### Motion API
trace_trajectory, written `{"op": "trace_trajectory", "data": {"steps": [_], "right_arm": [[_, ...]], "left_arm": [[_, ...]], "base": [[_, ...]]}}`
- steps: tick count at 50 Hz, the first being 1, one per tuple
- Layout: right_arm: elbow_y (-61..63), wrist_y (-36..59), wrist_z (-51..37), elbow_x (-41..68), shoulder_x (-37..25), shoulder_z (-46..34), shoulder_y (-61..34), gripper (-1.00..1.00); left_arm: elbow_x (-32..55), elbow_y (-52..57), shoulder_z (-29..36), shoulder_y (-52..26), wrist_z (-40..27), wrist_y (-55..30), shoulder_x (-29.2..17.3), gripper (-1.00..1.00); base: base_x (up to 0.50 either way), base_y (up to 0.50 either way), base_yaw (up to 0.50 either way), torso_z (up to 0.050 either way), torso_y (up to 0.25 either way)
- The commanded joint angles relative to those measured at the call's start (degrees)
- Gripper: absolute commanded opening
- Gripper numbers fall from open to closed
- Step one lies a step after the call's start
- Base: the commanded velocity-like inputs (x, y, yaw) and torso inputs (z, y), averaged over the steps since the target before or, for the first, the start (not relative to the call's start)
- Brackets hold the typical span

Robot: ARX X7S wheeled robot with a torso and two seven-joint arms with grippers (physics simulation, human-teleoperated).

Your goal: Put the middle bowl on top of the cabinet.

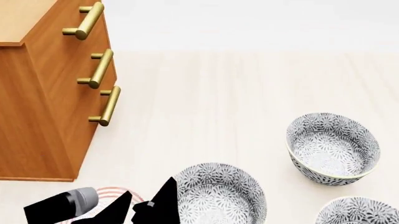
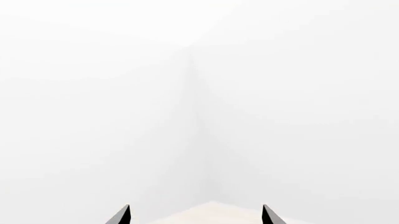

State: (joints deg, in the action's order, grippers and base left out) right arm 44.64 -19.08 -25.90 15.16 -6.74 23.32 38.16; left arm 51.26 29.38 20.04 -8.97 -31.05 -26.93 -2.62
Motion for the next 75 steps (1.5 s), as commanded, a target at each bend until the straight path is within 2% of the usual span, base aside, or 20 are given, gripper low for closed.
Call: {"op": "trace_trajectory", "data": {"steps": [1,19,58,71,75], "right_arm": [[-0.07,-0.21,-0.38,-0.33,-0.34,-0.38,0.13,1.00],[-0.22,-0.80,-0.73,-0.01,-0.96,-0.31,0.67,1.00],[0.34,-2.41,-1.13,-0.03,-1.25,-0.37,2.11,1.00],[0.59,-3.02,-1.07,-0.10,-1.12,-0.39,2.66,1.00],[0.72,-2.85,-1.09,-0.32,-1.17,-0.61,2.53,1.00]], "left_arm": [[3.67,-7.11,3.17,-2.18,-1.91,2.96,0.31,1.00],[0.66,-9.81,5.07,-2.53,-2.71,6.45,-1.25,1.00],[3.02,-20.42,7.52,-4.40,1.01,10.30,-2.38,1.00],[3.45,-23.30,8.64,-5.31,1.48,10.74,-2.38,1.00],[3.21,-23.99,9.06,-5.95,-0.18,10.07,-2.35,1.00]], "base": [[0.00,0.00,0.00,0.000,0.000],[0.00,0.00,0.00,0.000,0.000],[0.00,0.00,0.00,0.000,0.000],[0.00,0.00,0.00,0.000,0.000],[0.00,0.00,0.00,0.000,0.000]]}}
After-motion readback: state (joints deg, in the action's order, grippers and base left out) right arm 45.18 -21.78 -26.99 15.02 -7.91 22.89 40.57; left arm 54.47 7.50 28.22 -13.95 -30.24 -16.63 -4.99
